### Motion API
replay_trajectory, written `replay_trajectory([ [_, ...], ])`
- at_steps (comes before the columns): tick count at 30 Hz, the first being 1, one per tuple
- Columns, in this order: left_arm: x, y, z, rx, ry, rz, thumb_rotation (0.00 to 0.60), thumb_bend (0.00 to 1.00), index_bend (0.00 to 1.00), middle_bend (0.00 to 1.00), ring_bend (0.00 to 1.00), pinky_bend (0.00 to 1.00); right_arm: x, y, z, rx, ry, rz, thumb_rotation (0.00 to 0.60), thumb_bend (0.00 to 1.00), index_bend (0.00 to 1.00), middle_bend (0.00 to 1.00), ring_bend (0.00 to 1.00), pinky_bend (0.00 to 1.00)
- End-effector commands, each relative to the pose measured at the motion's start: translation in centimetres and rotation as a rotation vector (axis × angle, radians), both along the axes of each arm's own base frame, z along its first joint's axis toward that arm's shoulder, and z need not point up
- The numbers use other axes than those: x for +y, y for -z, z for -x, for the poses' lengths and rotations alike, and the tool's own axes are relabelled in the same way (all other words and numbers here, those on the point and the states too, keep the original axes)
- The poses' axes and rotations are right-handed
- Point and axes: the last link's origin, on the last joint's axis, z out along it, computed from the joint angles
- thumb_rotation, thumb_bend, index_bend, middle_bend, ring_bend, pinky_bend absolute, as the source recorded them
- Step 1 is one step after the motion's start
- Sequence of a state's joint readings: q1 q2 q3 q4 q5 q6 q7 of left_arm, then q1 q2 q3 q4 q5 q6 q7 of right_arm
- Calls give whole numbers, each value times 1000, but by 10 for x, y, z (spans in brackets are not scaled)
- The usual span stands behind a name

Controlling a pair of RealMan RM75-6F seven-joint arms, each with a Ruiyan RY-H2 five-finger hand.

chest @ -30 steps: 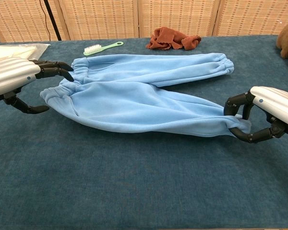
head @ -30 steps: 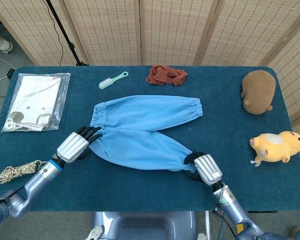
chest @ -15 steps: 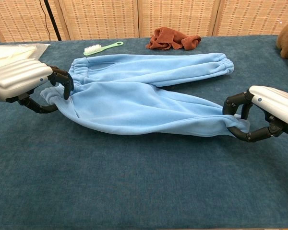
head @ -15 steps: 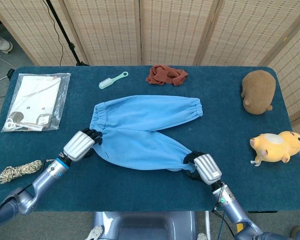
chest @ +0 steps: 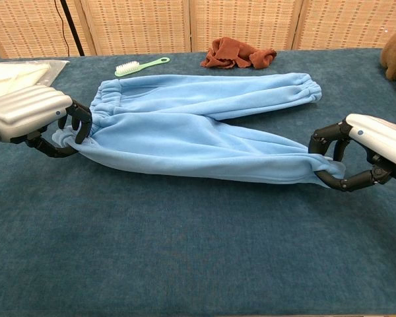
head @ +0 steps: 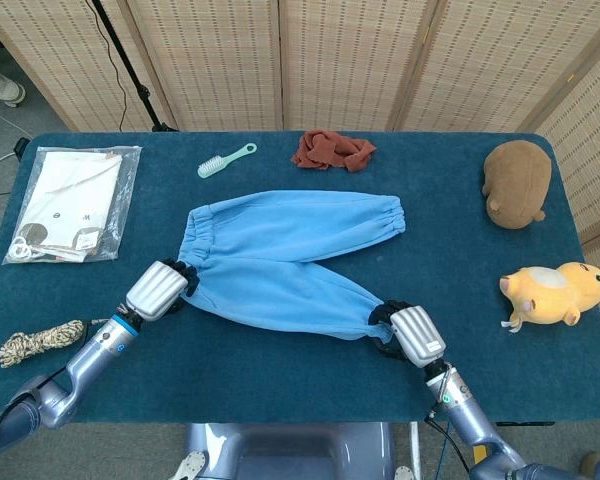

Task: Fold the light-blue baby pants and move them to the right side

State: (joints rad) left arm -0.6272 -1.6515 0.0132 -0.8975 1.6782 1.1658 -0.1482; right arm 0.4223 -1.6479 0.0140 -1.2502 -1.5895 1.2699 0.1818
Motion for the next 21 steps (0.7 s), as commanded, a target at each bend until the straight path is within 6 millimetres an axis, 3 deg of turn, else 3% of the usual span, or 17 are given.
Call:
replay_trajectory([
  [1, 1, -1, -1, 1, 0, -1, 600, 463, 668, 502, 458, 515, -1, -1, 0, -6, 5, 1, 600, 575, 611, 517, 402, 462],
  [11, 12, -11, -12, -20, -26, 10, 600, 507, 666, 502, 459, 515, -7, -14, -1, -61, 34, -7, 600, 575, 616, 522, 402, 462],
  [21, 34, -35, -48, 43, -55, 4, 600, 508, 665, 502, 459, 515, -46, -41, -25, -110, 53, 25, 600, 581, 620, 527, 406, 462],
])
